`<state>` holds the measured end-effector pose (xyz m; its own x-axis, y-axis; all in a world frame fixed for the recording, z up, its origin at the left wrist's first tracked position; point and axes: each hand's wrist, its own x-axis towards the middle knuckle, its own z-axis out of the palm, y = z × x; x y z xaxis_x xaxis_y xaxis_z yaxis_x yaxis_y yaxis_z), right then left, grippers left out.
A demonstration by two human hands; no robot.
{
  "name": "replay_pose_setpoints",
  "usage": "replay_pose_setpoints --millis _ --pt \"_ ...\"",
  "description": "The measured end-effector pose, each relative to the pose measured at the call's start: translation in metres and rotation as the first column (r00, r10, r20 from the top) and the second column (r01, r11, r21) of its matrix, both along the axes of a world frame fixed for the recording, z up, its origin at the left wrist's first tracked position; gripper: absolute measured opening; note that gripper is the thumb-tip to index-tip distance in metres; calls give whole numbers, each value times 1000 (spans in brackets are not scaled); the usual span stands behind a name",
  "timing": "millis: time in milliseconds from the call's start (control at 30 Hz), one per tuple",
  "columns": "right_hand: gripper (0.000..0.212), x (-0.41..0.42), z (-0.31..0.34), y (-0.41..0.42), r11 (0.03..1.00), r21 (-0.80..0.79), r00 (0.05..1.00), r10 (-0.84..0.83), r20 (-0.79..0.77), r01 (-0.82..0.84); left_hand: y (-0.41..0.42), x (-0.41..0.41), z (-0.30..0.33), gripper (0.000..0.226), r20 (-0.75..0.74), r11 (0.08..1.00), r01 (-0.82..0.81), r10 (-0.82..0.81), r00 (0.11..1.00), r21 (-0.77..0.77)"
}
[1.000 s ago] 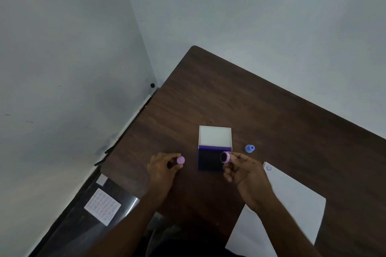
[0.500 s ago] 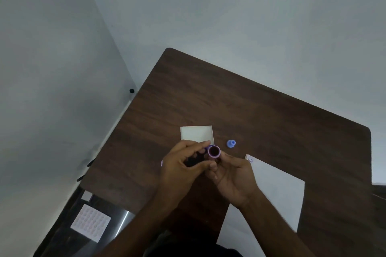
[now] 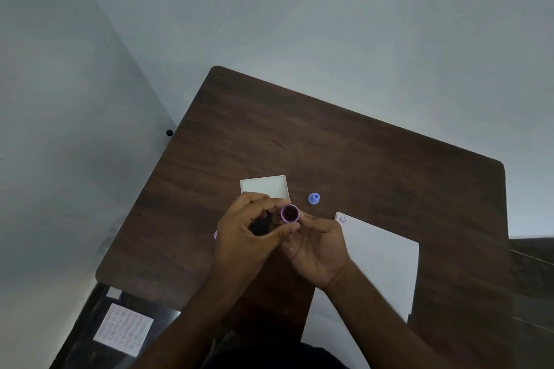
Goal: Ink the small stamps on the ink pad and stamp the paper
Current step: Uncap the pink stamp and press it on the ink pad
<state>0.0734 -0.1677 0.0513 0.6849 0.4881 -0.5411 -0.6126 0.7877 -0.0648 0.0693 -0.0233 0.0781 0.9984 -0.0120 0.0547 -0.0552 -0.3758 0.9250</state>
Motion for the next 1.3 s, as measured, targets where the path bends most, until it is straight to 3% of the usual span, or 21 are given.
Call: replay_pose_setpoints --millis 333,500,600,700,767,833,900,967,1000,1167,1300 --pt "50 -1 -2 0 998 57 999 -14 -36 16 -3 -1 -1 41 -41 996 -29 32 999 84" --pt "44 -1 -11 -5 999 45 998 22 59 -24 -3 -1 1 42 -58 996 -76 79 995 56" --pt "36 -2 -17 -12 994 -83 985 81 151 -69 -5 -3 -1 46 -113 996 -84 88 990 37" --pt "33 3 -18 -19 933 -332 947 221 234 -136 -3 -4 -16 49 -218 996 -63 75 973 61" --pt "36 9 -18 -21 820 -550 915 332 229 -160 3 -4 -32 54 -305 989 -37 80 949 143" --pt "44 15 -21 -21 622 -766 897 417 148 -162 10 -3 -47 58 -321 981 8 57 945 196" --pt "42 18 -28 -16 289 -941 845 535 6 -176 18 -2 -60 57 -297 973 42 28 954 226" --pt "29 20 -40 -8 -60 -992 775 620 -126 -113 24 -1 -74 56 -292 962 84 -5 956 258" --pt "24 21 -47 -4 -172 -983 748 643 -162 -65 27 -1 -80 57 -298 956 103 -18 955 275" --pt "21 25 -79 15 -365 -930 628 711 -315 -52 28 2 -107 61 -333 911 193 -66 941 366" --pt "19 33 -86 30 -430 -893 540 725 -428 -130 24 3 -119 58 -342 899 209 -72 937 385"
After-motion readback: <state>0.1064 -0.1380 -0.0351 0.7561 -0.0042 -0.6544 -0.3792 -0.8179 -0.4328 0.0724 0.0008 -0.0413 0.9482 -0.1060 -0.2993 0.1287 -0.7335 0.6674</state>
